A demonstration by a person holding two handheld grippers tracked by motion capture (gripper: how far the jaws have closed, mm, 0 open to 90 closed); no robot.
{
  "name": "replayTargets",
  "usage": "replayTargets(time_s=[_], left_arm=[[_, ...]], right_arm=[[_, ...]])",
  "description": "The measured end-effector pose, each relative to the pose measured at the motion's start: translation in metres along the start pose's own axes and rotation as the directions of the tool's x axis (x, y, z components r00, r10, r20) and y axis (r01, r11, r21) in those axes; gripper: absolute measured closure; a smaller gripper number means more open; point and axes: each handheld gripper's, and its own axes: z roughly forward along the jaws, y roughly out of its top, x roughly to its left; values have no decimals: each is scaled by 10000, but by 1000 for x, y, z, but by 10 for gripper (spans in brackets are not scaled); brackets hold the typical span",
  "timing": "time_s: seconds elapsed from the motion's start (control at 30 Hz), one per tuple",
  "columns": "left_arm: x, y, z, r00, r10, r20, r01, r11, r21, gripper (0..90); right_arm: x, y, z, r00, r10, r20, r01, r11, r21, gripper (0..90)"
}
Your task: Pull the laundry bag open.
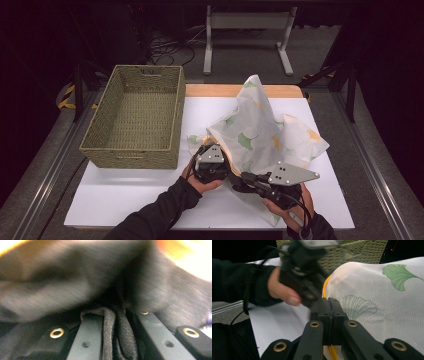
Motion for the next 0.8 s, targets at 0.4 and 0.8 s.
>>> replayTargets(time_s=[0.4,0.8], left_arm=[[22,-7,23,9863,-654,-1514,671,9977,63,823],[-2,-19,-43,9918,585,-1136,-409,9876,1517,218]], right_arm=[[-4,-33,-6,9991,383,-185,-361,9933,1102,897],[-12,-43,-31,9960,744,487,-784,9931,871,897]])
